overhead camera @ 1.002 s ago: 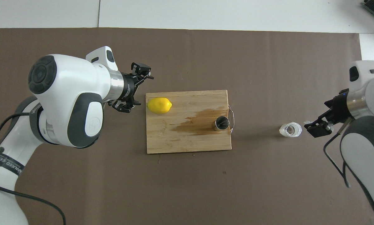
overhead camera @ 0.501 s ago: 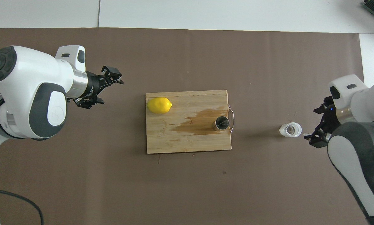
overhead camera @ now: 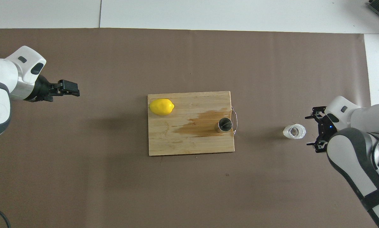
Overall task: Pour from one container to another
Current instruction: 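Retract the left gripper while the right gripper reaches the white cup, then close the right gripper around the white cup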
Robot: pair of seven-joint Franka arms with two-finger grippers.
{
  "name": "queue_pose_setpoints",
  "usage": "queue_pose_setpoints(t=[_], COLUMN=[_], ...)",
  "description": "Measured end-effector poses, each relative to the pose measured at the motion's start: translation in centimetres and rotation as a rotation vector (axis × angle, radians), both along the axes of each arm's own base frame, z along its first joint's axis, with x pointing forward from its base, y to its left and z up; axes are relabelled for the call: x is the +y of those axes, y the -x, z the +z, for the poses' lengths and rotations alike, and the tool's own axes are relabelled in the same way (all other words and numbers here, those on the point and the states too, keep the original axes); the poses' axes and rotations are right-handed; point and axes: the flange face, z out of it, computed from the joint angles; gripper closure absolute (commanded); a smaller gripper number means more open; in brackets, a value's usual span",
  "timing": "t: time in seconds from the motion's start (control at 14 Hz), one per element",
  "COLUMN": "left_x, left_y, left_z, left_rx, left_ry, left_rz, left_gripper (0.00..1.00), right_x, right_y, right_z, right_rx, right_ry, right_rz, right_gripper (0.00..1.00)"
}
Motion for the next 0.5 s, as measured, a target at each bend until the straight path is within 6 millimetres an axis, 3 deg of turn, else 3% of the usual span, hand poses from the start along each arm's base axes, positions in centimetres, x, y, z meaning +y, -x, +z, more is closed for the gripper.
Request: queue_pose_setpoints(t=[0.21, 0.5], left_x=[3.0, 3.3], left_y=[0.7, 2.3], left_z=[1.6, 6.9], left_rx=[-0.019, -0.100], left_ry=[-0.027, -0.060], left_rz=[-0.064, -0.108], left_gripper=[0.00, 0.00], right_x=[-0.7, -1.0], right_y=[-0.5, -0.7], right_z=[-2.9, -6.2], right_rx=[-0.015, -0.026], right_ry=[-0.066, -0.146], right_rz=[0.034, 0.035], right_gripper=[0.00, 0.00])
